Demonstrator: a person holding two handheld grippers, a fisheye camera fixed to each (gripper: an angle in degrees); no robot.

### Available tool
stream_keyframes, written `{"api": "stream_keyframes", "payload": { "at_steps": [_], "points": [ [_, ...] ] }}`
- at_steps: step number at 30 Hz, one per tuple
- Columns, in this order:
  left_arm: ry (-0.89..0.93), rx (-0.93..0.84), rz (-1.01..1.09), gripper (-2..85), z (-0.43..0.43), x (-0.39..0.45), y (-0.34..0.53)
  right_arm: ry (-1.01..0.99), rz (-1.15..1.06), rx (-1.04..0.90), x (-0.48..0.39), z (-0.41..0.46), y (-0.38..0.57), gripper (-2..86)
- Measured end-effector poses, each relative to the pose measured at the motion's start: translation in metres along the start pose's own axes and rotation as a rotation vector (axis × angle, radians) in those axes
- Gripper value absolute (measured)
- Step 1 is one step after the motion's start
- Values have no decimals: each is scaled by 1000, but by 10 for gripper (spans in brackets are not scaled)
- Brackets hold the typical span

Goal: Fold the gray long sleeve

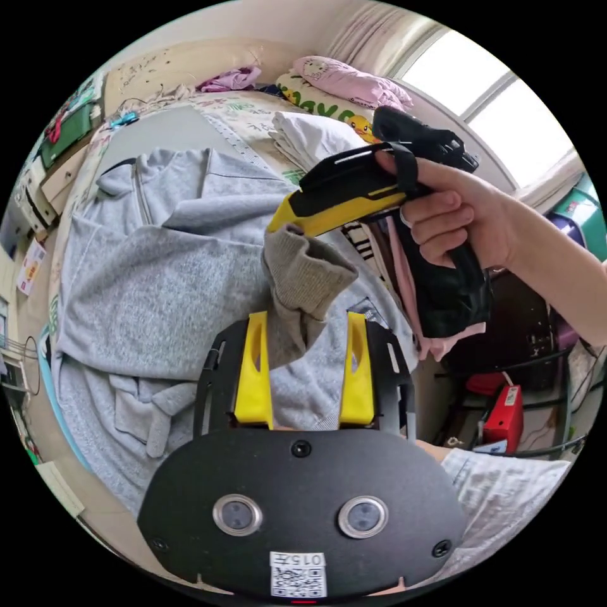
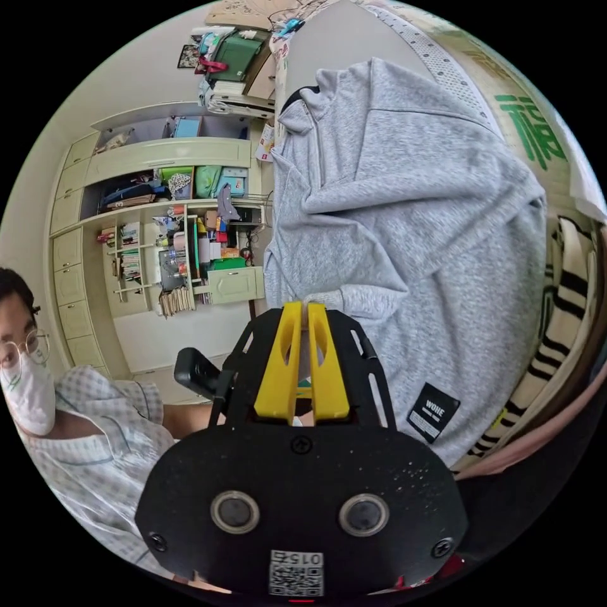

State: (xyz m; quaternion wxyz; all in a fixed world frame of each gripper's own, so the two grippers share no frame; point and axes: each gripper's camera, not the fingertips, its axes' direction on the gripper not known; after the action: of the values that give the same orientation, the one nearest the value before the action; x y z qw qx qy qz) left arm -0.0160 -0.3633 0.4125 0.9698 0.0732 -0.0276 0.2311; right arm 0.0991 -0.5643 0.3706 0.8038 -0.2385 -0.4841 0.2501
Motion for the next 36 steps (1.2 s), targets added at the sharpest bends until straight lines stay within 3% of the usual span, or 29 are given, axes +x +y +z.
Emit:
{"api": "stream_keyframes", "payload": {
  "at_steps": [4, 7, 11, 15, 19, 24, 26, 28, 31, 34, 36],
  "points": [
    [46, 37, -249, 90, -8, -16, 9, 14, -42, -25, -22, 17, -1, 7],
    [89, 89, -398, 68, -26, -38, 27, 175, -162, 27, -55, 17, 11, 12],
    [-77, 269, -493, 59, -102, -81, 59, 417, -406, 59, -111, 40, 38, 22],
    [-149, 375, -696, 60, -172, -150, 110, 409, -555, -54, -143, 120, 45, 64],
    [-272, 353, -680, 61, -204, -177, 131, 500, -757, -137, -177, 213, 42, 96],
    [-193, 326, -716, 61, -214, -201, 149, 675, -871, -479, -177, 331, 15, 110],
    [-175, 313, -727, 61, -214, -207, 151, 703, -906, -504, -183, 342, 7, 92],
    [-145, 313, -719, 61, -216, -214, 150, 688, -870, -518, -192, 338, -8, 52],
    [-113, 307, -660, 61, -234, -238, 140, 670, -763, -368, -211, 277, -44, 35],
    [-132, 366, -688, 61, -271, -282, 134, 758, -549, -55, -212, 145, -87, 28],
    [-182, 432, -755, 60, -301, -322, 133, 915, -284, 257, -198, 14, -102, 25]
  ]
}}
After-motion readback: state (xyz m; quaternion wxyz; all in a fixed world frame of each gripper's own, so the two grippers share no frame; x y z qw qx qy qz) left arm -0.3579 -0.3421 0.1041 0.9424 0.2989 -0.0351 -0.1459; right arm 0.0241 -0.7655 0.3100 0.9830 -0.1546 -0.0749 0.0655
